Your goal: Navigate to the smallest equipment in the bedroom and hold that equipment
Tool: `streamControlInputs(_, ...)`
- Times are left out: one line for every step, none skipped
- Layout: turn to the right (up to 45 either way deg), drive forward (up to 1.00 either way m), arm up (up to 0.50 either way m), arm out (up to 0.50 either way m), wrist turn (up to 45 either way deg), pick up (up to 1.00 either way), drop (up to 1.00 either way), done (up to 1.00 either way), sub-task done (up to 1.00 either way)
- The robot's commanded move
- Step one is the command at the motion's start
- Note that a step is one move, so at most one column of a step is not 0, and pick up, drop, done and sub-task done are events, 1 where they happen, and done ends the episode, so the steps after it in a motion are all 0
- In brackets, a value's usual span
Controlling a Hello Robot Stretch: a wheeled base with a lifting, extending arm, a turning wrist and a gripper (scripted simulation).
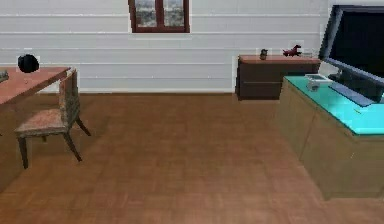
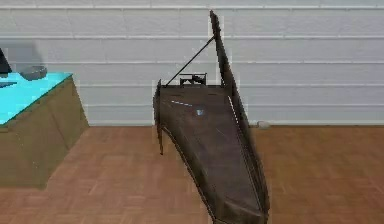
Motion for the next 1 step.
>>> streamControlInputs(45.0, 0.00, 0.00, 0.00, 0.0, 0.00, 0.00, 0.00, 0.00)
